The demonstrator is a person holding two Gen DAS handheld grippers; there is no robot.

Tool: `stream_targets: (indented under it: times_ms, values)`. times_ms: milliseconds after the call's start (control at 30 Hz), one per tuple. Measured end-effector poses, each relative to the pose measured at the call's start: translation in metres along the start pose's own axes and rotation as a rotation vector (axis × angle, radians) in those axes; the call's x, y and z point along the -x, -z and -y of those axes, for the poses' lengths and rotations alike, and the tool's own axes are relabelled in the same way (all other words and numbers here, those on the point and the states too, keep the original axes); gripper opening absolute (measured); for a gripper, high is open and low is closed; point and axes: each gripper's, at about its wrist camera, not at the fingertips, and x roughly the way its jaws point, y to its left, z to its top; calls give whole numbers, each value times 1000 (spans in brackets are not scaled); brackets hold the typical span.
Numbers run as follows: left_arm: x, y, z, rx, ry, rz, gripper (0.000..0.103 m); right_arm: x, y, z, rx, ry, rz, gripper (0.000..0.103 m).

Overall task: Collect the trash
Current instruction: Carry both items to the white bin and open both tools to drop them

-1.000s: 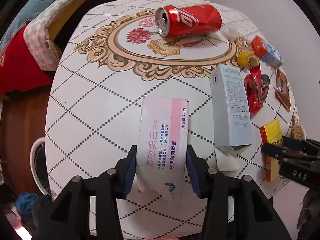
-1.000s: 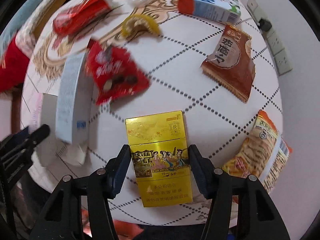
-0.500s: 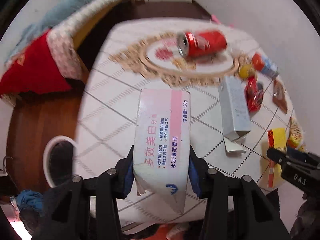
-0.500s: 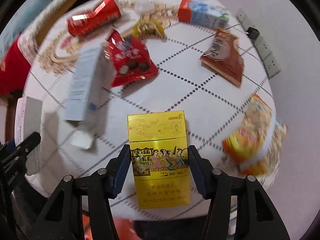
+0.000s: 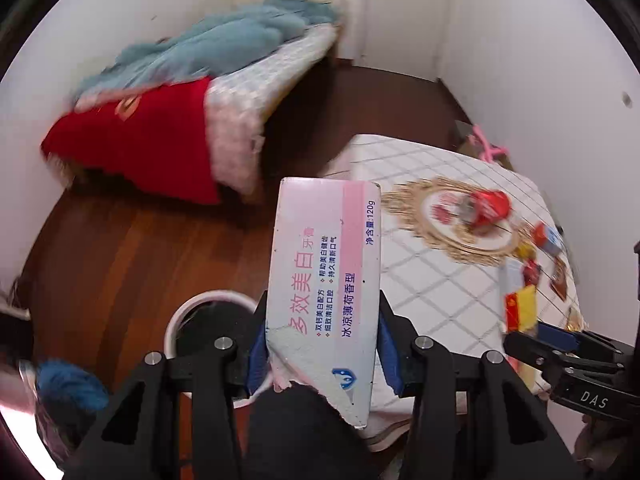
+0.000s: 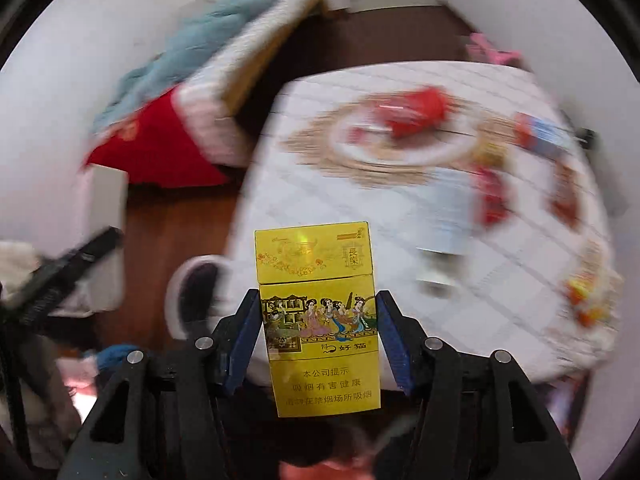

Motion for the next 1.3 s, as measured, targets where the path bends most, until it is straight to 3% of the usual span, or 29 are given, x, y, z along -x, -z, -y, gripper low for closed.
stream_targets:
  times_ms: [200,300,367,500,567,600,633,733,767,800,867,1033,1300]
  values:
    - [-41,9,-114,151,-55,-89,43,-89,-18,-125,156,-89,-126,59]
    - [-84,21,-162,221,-30,-180,43,-152,-17,-176,192,-109,-223,59]
    - [-121,30,-191,267,0,-273,43,-195,-19,-196,208,-100,-285,59]
    - [-162,49,-228,349,14,-366,45,-263,-17,-224,223,-48,-383,59]
    - [-172,56,-241,403,39,-376,61,-287,-16,-232,231,-30,-420,59]
    - [-178,60,-248,432,47,-379,88,-295,-15,-233,230,-24,-433,59]
    - [-180,62,-253,448,32,-381,103,-308,-14,-236,227,-15,-451,59]
    - [-179,69,-262,459,-9,-382,103,-335,-13,-241,224,-17,-514,60]
    - [-176,70,-262,455,-30,-384,103,-337,-9,-243,227,-17,-525,69]
    - [-174,73,-262,445,-55,-381,103,-340,-7,-244,231,-11,-528,84]
    - [-168,74,-267,429,-106,-380,103,-345,-8,-246,239,-9,-525,99]
    - [-143,83,-267,414,-224,-339,103,-349,-3,-243,273,19,-508,103]
    - [-100,90,-254,383,-302,-282,103,-314,12,-244,343,71,-455,103]
